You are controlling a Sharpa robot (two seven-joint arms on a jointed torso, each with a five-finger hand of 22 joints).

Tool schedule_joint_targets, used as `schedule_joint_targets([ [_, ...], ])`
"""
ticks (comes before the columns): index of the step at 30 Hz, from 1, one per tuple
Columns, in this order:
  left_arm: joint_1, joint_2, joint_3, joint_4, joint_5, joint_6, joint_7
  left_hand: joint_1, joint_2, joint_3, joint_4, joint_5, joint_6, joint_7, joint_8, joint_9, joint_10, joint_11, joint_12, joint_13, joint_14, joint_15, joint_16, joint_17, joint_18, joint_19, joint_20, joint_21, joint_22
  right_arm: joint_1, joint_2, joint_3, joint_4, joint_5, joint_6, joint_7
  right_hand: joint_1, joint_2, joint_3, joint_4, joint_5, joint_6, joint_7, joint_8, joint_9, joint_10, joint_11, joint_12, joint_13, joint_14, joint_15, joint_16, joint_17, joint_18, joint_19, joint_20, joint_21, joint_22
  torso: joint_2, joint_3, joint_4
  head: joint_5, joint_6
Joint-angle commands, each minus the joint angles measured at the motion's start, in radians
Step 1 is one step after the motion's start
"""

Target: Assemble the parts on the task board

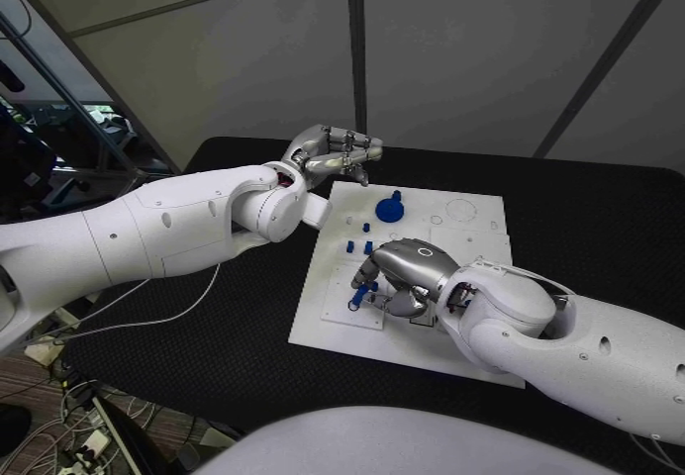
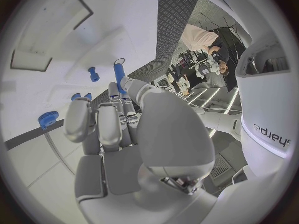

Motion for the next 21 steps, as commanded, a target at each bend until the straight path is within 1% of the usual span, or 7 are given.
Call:
schedule_joint_targets([
  [1, 0.001, 0.000, 0.001, 0.000, 0.002, 0.012, 0.005, -0.010, -0.002, 0.006, 0.002, -0.002, -0.006, 0.001, 0.003, 0.000, -0.009, 0.001, 0.003, 0.001, -0.002, 0.003, -0.006, -0.001, -0.014, -0.009, -0.001, -0.004, -0.001, 0.000, 0.004, -0.004, -0.004, -0.025, 0.018, 0.005, -0.012, -0.001, 0.004, -0.003, 0.004, 0.008, 0.001, 0.006, 0.001, 0.008, 0.001, -0.004, 0.000, 0.023, -0.006, 0.004, 0.001, -0.019, 0.005, 0.003, 0.003, 0.001, 0.001, 0.0000, -0.0002, 0.001, -0.001],
  [5, 0.001, 0.000, 0.001, 0.000, 0.002, 0.012, 0.004, -0.010, -0.002, 0.006, 0.002, -0.002, -0.006, 0.001, 0.003, 0.000, -0.009, 0.001, 0.003, 0.001, -0.002, 0.003, -0.006, -0.001, -0.014, -0.009, -0.001, -0.004, -0.001, -0.001, 0.009, -0.009, -0.009, -0.030, 0.023, 0.003, -0.013, -0.002, 0.004, -0.004, 0.005, 0.009, 0.001, 0.006, 0.001, 0.008, 0.001, -0.004, 0.000, 0.023, -0.006, 0.003, 0.000, -0.018, 0.005, 0.003, 0.003, 0.001, 0.000, 0.0006, -0.0012, 0.001, -0.002],
  [15, 0.001, 0.002, 0.001, 0.000, 0.002, 0.014, 0.002, -0.010, -0.001, 0.008, 0.001, -0.002, -0.006, 0.002, 0.004, 0.001, -0.010, 0.001, 0.005, 0.001, -0.002, 0.003, -0.007, -0.002, -0.013, -0.010, -0.001, -0.005, -0.002, -0.004, 0.013, -0.011, -0.008, -0.038, 0.034, 0.000, -0.015, -0.001, 0.004, -0.004, 0.006, 0.010, 0.000, 0.007, 0.001, 0.009, 0.001, -0.005, 0.000, 0.023, -0.006, 0.005, 0.003, -0.019, 0.005, 0.003, 0.004, 0.002, -0.001, 0.0000, -0.0017, 0.005, -0.006],
  [19, 0.001, 0.001, 0.001, 0.000, 0.002, 0.015, 0.002, -0.010, -0.001, 0.008, 0.001, -0.002, -0.006, 0.002, 0.004, 0.001, -0.010, 0.001, 0.005, 0.001, -0.002, 0.003, -0.007, -0.002, -0.013, -0.010, -0.001, -0.005, -0.002, -0.005, 0.016, -0.011, -0.011, -0.042, 0.039, -0.003, -0.015, -0.001, 0.004, -0.004, 0.006, 0.010, 0.000, 0.007, 0.001, 0.009, 0.001, -0.005, 0.000, 0.023, -0.006, 0.005, 0.003, -0.019, 0.005, 0.003, 0.004, 0.002, -0.001, -0.0005, -0.0025, 0.005, -0.006],
  [21, 0.001, 0.001, 0.001, 0.001, 0.002, 0.015, 0.002, -0.010, -0.001, 0.008, 0.001, -0.002, -0.006, 0.002, 0.004, 0.001, -0.010, 0.001, 0.005, 0.001, -0.002, 0.003, -0.007, -0.002, -0.013, -0.010, -0.001, -0.005, -0.002, -0.006, 0.017, -0.011, -0.010, -0.043, 0.037, -0.004, -0.015, -0.001, 0.004, -0.004, 0.006, 0.010, 0.000, 0.007, 0.001, 0.009, 0.001, -0.005, 0.000, 0.023, -0.006, 0.005, 0.003, -0.019, 0.005, 0.003, 0.004, 0.002, -0.001, -0.0006, -0.0019, 0.005, -0.007],
])
